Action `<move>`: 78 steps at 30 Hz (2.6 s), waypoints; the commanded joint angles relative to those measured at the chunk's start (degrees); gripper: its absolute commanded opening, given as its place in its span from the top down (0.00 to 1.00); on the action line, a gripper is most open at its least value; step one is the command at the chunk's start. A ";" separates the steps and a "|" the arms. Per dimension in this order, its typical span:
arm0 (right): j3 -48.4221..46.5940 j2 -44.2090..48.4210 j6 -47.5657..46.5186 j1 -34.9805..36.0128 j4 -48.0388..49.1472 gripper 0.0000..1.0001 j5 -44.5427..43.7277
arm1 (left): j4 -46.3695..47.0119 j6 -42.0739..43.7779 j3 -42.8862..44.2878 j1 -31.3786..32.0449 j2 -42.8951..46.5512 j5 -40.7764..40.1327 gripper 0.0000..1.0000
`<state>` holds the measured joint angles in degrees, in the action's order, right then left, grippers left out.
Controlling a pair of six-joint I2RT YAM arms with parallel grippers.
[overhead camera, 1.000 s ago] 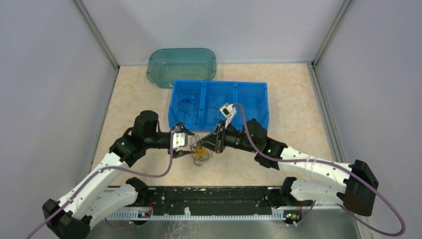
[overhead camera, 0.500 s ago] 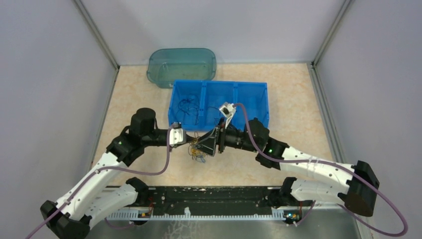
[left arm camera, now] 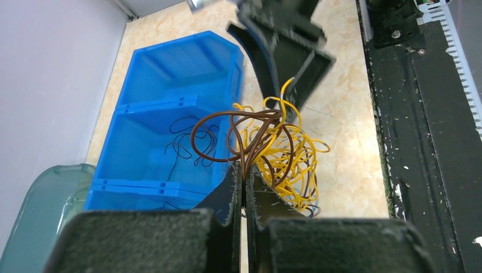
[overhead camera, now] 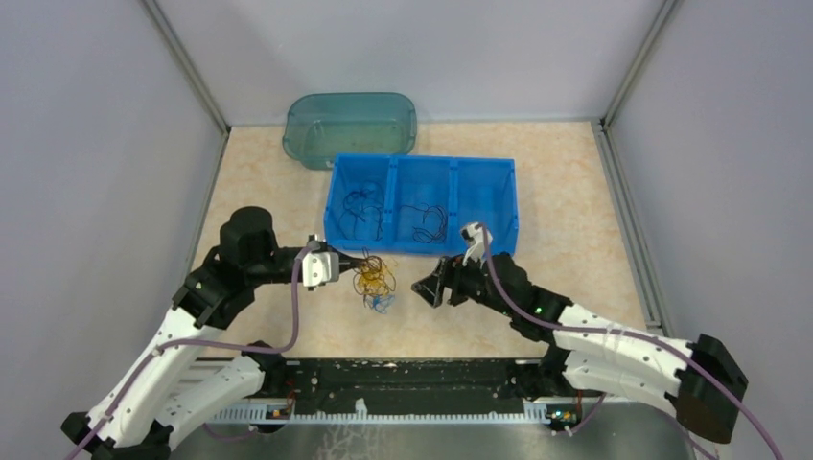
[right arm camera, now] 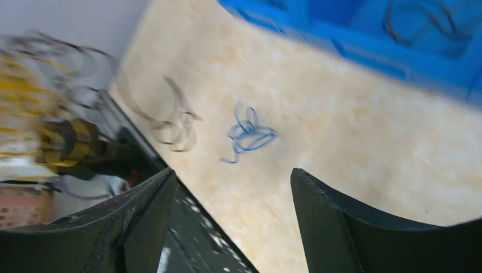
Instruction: Untangle the cables
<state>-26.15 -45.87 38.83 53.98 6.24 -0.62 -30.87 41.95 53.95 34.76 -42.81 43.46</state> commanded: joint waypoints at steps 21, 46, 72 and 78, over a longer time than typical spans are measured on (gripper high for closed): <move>-15.24 -50.43 -8.45 10.10 14.70 0.41 -3.34 | -12.40 8.13 5.71 0.25 3.91 -9.82 1.00; -31.84 -35.67 -15.28 -1.04 3.21 1.00 -2.93 | -19.10 10.10 5.28 0.27 10.38 -7.59 1.00; -31.43 -27.72 -15.01 -5.42 5.17 0.18 8.07 | -12.26 5.99 3.88 0.28 8.66 -0.99 1.00; -19.22 -14.86 -11.16 -5.33 8.83 0.28 17.57 | -9.67 3.14 1.31 0.22 8.36 0.33 1.00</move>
<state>-51.66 -67.72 24.21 48.49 9.56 8.36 -43.77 47.27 56.97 34.79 -34.13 40.88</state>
